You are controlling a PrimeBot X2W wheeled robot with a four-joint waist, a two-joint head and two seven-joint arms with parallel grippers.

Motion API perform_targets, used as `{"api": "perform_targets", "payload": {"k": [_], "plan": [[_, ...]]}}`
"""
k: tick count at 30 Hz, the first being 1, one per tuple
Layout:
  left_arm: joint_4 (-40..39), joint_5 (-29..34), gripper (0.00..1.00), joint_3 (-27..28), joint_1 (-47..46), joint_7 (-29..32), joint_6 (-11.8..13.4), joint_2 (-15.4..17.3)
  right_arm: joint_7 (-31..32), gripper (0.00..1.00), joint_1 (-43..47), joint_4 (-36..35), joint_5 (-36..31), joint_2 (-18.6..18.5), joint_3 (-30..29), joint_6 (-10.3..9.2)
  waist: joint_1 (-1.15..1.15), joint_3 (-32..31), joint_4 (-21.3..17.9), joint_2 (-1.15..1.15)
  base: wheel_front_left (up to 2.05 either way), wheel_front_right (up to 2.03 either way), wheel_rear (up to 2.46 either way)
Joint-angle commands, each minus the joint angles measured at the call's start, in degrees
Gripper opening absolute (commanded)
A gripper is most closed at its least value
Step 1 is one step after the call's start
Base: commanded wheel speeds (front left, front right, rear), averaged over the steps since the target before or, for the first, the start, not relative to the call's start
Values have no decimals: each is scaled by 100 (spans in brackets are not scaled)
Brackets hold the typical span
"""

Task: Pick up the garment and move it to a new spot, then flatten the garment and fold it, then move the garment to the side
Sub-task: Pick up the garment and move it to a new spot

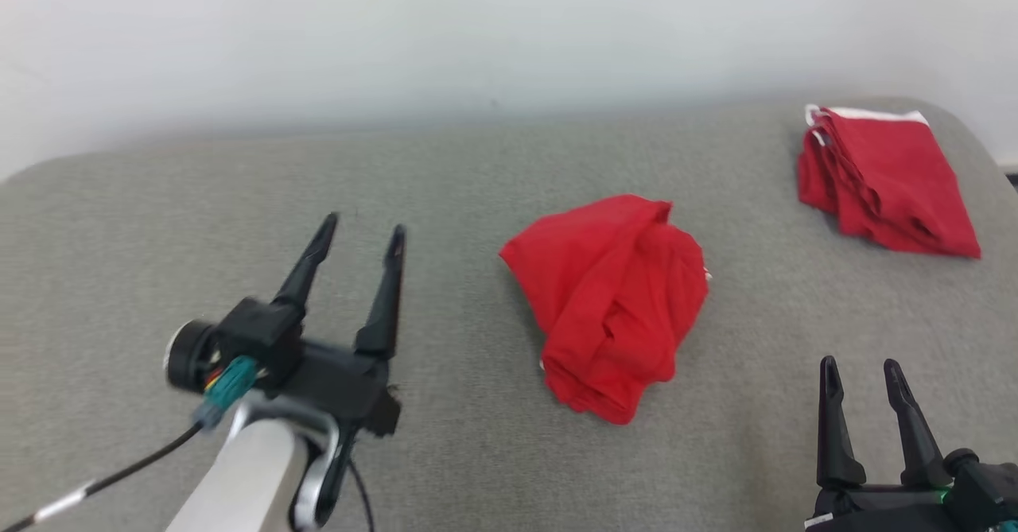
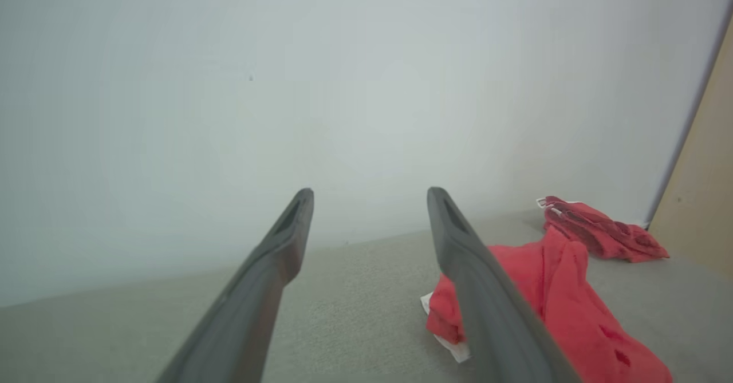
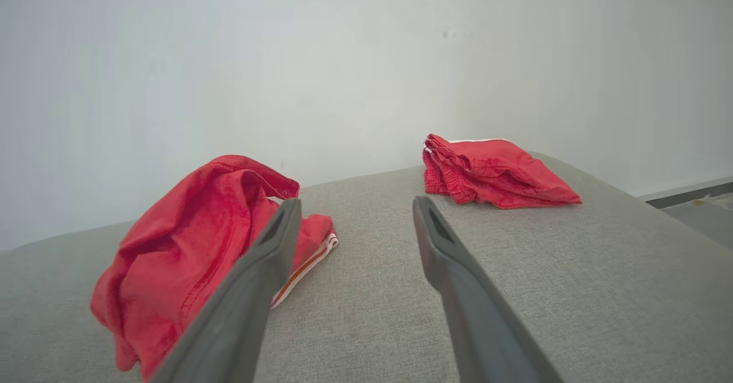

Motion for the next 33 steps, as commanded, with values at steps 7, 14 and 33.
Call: {"api": "perform_targets", "payload": {"k": [7,14,33], "plan": [[-870,53,100,517,1119,-22,192,603,-23,100,242,-129,-13,0,17,-12,0,-518,552,0,0,0,0],[-1501,175,100,1179,2132,-23,472,864,-23,100,355,-159,-19,0,-18,-12,0,-572,660,0,0,0,0],[-1827,877,100,2020,3204,-24,277,303,35,100,439,-145,-49,-1,114,-13,0,-558,641,0,0,0,0]]}}
